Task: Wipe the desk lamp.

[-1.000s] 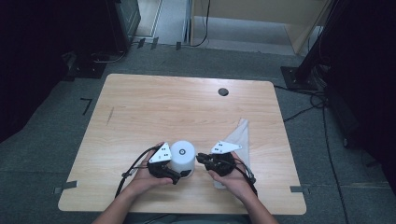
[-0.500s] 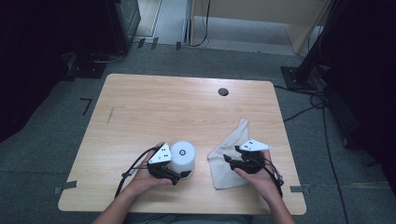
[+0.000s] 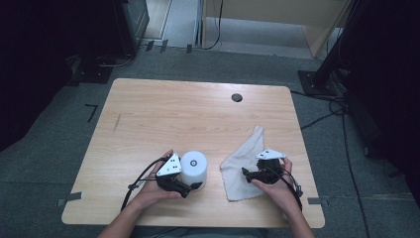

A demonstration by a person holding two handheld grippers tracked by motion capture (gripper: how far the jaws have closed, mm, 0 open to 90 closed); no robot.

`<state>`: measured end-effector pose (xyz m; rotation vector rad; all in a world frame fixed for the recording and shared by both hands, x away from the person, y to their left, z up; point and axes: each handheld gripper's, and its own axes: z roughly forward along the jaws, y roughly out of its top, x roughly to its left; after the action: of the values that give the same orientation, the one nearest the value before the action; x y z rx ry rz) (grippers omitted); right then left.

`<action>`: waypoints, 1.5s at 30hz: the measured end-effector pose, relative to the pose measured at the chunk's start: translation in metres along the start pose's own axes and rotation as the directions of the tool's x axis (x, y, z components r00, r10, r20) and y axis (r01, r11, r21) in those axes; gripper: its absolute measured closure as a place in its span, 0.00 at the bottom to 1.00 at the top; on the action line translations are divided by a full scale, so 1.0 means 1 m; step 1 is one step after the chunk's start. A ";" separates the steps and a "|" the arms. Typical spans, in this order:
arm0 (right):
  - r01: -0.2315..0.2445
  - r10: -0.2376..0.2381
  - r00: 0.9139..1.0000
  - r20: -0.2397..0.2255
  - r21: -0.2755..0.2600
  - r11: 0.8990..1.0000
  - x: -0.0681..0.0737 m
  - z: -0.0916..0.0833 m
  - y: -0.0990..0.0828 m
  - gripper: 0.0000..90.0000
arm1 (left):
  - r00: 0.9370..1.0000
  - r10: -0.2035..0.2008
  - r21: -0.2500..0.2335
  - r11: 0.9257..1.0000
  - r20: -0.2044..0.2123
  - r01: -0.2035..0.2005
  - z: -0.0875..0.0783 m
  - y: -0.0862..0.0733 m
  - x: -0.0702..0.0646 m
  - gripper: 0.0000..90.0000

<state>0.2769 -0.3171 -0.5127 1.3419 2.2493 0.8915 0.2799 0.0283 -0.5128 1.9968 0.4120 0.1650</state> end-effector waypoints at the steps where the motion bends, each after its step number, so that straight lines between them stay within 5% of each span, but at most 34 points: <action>1: 0.000 0.000 1.000 0.001 0.006 1.000 0.001 0.001 0.000 0.15 | 1.000 0.000 0.002 1.000 0.000 0.000 0.000 0.000 0.000 0.08; 16: -0.010 0.010 1.000 -0.016 0.002 1.000 -0.001 0.004 -0.003 0.15 | 1.000 0.006 0.035 0.999 -0.014 -0.006 -0.013 0.002 0.003 0.06; 21: -0.011 0.011 1.000 -0.020 -0.014 1.000 -0.001 0.004 -0.005 0.15 | 1.000 0.012 0.097 0.995 -0.026 -0.009 -0.020 -0.009 0.004 0.08; 26: -0.014 0.014 1.000 -0.018 -0.017 1.000 -0.001 0.004 -0.006 0.15 | 0.999 -0.047 0.057 0.997 -0.021 0.048 -0.030 -0.014 0.008 0.08; 30: -0.014 0.014 1.000 -0.019 -0.016 1.000 -0.001 0.003 -0.005 0.18 | 0.999 -0.016 0.081 0.997 -0.032 0.019 -0.025 -0.013 0.005 0.10; 33: -0.005 0.004 1.000 -0.030 -0.022 1.000 0.000 0.001 -0.006 0.29 | 0.999 -0.003 0.085 0.996 -0.034 0.006 -0.023 -0.013 0.004 0.13; 40: 0.015 -0.017 0.998 -0.066 -0.029 0.999 0.000 -0.004 -0.004 0.77 | 0.999 -0.009 0.086 0.996 -0.035 0.012 -0.023 -0.013 0.005 0.13; 45: 0.012 -0.014 0.997 -0.079 -0.019 1.000 0.004 -0.005 -0.001 0.96 | 0.999 -0.013 0.083 0.996 -0.036 0.016 -0.023 -0.013 0.005 0.14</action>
<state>0.2716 -0.3159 -0.5090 1.3039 2.3009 0.9745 0.2751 0.0546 -0.5140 2.0751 0.4624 0.1774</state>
